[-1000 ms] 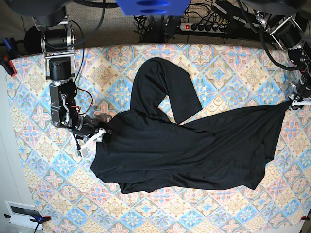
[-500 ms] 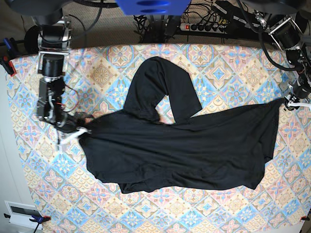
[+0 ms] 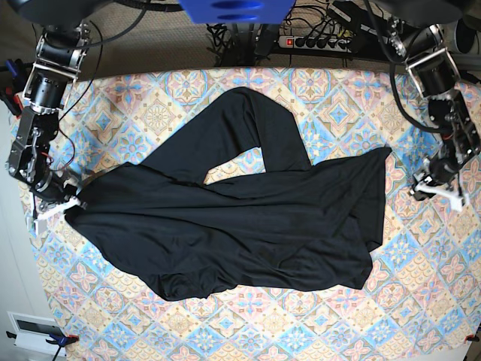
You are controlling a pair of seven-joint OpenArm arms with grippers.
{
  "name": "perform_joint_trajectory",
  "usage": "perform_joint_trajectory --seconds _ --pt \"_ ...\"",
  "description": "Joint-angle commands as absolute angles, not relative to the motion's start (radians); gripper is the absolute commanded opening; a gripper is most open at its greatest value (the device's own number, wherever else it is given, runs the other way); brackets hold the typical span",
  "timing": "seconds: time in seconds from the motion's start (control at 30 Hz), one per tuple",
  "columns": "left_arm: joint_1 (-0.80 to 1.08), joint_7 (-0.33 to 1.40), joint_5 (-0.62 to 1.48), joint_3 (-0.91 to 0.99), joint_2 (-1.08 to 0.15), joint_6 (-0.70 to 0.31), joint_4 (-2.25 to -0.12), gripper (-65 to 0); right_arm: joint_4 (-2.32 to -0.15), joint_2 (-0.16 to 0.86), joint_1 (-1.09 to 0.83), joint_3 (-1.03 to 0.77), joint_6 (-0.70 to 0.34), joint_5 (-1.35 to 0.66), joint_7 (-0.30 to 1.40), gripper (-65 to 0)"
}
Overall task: Layout the t-shirt on the table in an organized manner, then fold the t-shirt properly
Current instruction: 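Pull the shirt end with the right gripper away from the left gripper, then release with the left gripper and grasp the shirt side edge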
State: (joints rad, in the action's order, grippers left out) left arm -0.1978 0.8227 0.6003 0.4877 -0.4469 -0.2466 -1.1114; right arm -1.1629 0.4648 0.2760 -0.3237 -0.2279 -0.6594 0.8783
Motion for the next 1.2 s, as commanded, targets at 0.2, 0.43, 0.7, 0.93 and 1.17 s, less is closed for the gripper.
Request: perform_joint_trajectory --seconds 0.2,0.43,0.7,0.93,1.17 --pt "-0.358 0.653 0.599 0.291 -0.398 -0.24 -1.07 -47.1 -1.185 0.493 0.297 -0.331 -0.232 -0.673 0.852 -65.0" --pt "-0.622 0.544 0.601 0.134 -0.309 -0.237 -0.641 -47.1 -1.187 0.493 0.298 -0.329 -0.232 -0.673 0.851 -65.0" --pt "-0.682 0.463 0.602 0.024 -0.275 -0.206 -0.499 -47.1 -1.187 0.493 0.298 -0.329 -0.232 -0.673 0.851 -65.0" --pt "-0.68 0.473 0.61 0.03 -0.283 -0.168 -0.503 -46.0 -1.187 0.493 0.302 -0.329 -0.232 -0.673 0.849 -65.0" --pt "-0.651 0.506 0.61 0.03 -0.318 -0.16 -0.622 -38.6 -1.179 0.493 0.303 -0.326 -0.232 -0.673 0.846 -65.0"
